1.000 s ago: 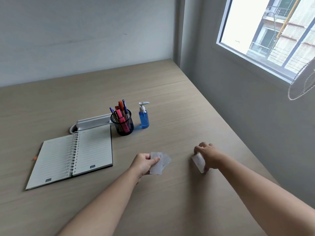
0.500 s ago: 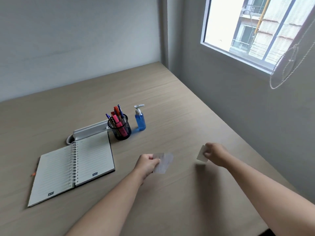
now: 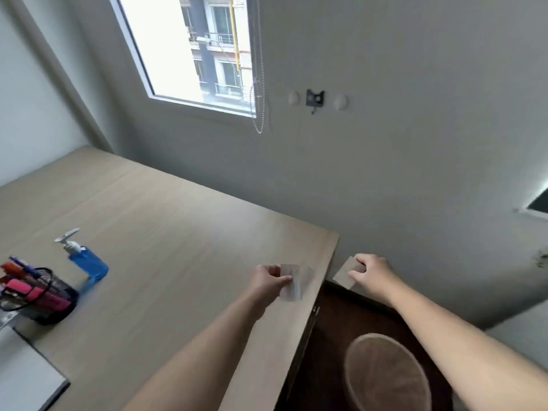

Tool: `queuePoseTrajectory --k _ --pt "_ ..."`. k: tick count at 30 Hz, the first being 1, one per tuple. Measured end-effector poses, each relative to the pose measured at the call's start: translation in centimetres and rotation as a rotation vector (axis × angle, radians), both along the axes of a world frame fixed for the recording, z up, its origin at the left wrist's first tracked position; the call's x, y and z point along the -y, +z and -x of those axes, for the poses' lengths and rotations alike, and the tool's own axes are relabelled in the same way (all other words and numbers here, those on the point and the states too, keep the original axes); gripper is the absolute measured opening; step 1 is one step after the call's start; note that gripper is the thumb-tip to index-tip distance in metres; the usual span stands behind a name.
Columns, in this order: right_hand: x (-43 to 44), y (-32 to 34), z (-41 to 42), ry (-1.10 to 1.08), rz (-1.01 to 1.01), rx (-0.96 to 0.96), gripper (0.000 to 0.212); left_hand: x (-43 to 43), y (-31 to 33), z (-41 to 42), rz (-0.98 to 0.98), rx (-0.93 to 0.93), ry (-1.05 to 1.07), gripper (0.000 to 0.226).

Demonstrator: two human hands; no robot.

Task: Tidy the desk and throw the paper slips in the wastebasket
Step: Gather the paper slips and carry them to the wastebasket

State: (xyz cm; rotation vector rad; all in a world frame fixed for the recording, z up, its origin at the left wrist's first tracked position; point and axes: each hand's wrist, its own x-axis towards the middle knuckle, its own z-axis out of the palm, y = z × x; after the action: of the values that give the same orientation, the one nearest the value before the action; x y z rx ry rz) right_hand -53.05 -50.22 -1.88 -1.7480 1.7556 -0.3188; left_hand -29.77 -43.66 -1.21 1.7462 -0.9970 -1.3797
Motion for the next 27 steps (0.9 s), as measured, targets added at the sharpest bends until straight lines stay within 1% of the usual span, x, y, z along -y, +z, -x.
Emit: queuePoseTrajectory --k 1,5,6,8,11,13,15,17,19,23,27 --pt "-0.4 -0.1 2.4 -0.036 0.002 -0.003 0.015 0.3 -0.2 2.2 -0.004 0.02 -0.043 0.008" --pt "-1.4 -1.2 10.3 -0.142 0.0 -0.025 0.01 1.5 -1.0 9.7 0.003 0.107 -0.136 0.008" --pt "-1.7 -1.8 12.4 -0.161 -0.013 -0.029 0.011 1.8 -1.5 11.8 0.007 0.122 -0.148 0.011" --pt "-2.3 -2.9 15.6 -0.172 -0.058 -0.021 0.014 2.0 -2.4 15.2 -0.01 0.148 -0.156 0.009" --pt "-3.7 -5.4 21.6 -0.188 -0.123 0.001 0.01 1.9 -5.3 21.1 -0.094 0.199 -0.212 0.011" --pt "-5.0 -7.3 24.7 -0.236 -0.141 0.0 0.012 1.4 -7.6 23.7 -0.132 0.23 -0.254 0.013" --pt "-6.4 -9.8 27.2 -0.266 -0.206 0.001 0.012 0.9 -10.4 25.8 -0.178 0.27 -0.298 0.015" --pt "-7.9 -12.6 28.8 -0.265 -0.299 -0.017 0.005 0.0 -13.3 26.9 -0.239 0.3 -0.335 0.014" --pt "-9.2 -15.9 29.6 -0.27 -0.374 -0.028 0.005 -0.9 -16.8 27.5 -0.311 0.339 -0.388 0.013" --pt "-10.6 -21.9 29.4 -0.279 -0.452 -0.021 0.012 -2.0 -23.3 27.6 -0.432 0.386 -0.47 0.011" --pt "-10.9 -27.7 27.9 -0.226 -0.506 -0.003 0.018 -2.3 -29.2 27.5 -0.512 0.422 -0.538 0.018"
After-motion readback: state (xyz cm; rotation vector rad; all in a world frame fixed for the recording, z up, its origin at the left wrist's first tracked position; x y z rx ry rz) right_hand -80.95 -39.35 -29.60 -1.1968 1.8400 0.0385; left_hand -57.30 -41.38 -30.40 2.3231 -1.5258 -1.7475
